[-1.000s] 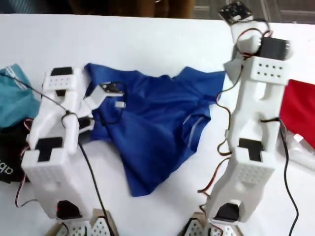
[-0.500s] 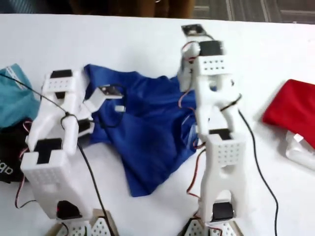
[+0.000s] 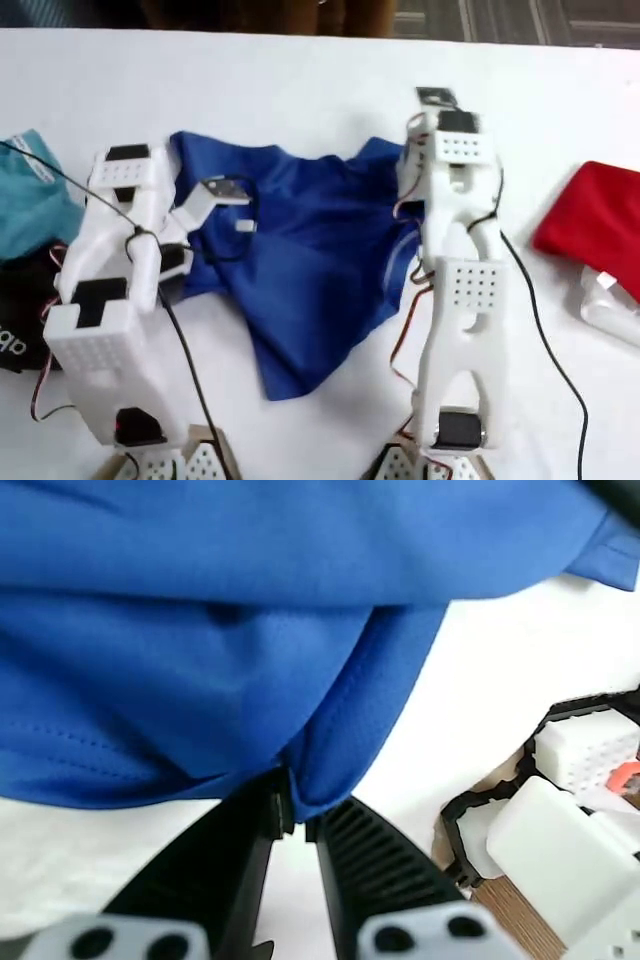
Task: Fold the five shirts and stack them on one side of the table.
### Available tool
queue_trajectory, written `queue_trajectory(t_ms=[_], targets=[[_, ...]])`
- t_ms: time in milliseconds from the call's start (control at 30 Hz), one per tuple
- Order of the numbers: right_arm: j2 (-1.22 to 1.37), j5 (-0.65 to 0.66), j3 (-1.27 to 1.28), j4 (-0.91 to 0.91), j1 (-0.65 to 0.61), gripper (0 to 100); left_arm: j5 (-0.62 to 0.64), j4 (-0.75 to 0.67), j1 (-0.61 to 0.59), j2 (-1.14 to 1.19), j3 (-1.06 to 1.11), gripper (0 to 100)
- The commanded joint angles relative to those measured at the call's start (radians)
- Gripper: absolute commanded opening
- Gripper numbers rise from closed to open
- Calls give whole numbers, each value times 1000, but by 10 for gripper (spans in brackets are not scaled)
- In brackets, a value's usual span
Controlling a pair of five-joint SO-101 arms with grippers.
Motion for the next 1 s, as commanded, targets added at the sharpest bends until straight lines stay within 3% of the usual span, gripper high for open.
queue_trajectory(t_ms=[0,167,367,567,967], targets=[[31,20,-101,-31,35,21,8,18,-14,-6,-2,25],[136,132,-233,-45,51,18,8,18,-26,-6,-4,25],[206,146,-419,-96,124,18,2,18,-84,-6,-10,25],[211,146,-442,-194,170,18,2,18,-114,-9,-10,25],[208,147,-451,-186,191,18,0,20,-235,-17,-10,25]])
